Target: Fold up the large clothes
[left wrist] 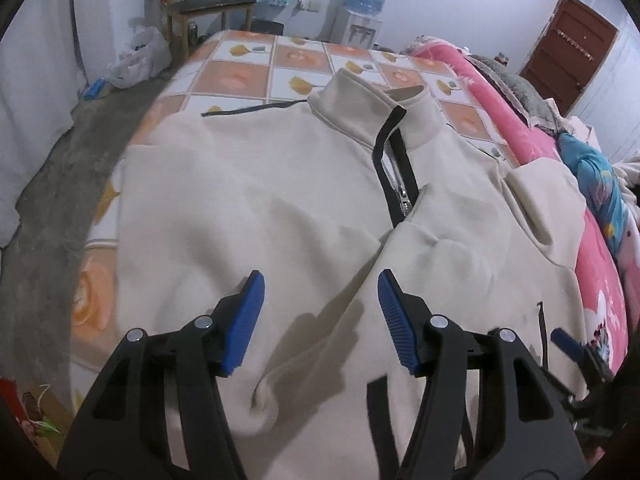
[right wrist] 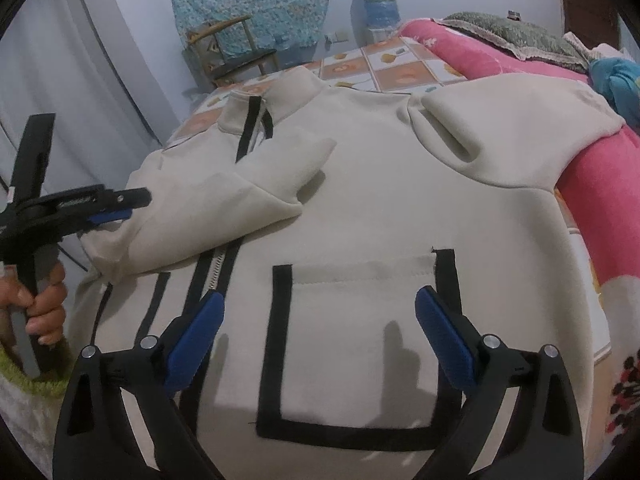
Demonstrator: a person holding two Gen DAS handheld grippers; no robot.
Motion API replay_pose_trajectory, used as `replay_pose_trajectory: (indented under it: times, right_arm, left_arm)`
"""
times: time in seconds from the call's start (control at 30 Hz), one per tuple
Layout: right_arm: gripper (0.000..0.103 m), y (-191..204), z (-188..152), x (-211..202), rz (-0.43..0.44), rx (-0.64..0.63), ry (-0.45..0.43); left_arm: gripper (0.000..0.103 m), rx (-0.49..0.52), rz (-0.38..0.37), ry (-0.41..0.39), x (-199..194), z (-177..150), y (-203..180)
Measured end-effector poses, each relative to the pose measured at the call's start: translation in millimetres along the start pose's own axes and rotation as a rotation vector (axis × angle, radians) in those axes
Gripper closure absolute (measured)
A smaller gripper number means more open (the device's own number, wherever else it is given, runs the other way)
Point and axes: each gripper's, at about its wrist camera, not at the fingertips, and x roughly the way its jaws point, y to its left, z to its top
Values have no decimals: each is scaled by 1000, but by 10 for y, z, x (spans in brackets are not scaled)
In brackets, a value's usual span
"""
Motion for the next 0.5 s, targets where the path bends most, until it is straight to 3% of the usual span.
replay_pose_trajectory:
  times: [0.13, 0.3, 0.5]
  right_arm:
    - [11, -59, -10, 58, 7, 10, 9]
    - [11, -153, -37, 103, 20, 26, 22]
    - [11, -239, -65, 140, 47, 51, 43]
  left_arm:
    - [49, 12, -27, 20, 70, -82, -46]
    - [53, 102, -81, 18, -82, -404, -210]
    - [53, 229, -65, 54, -260, -822, -430]
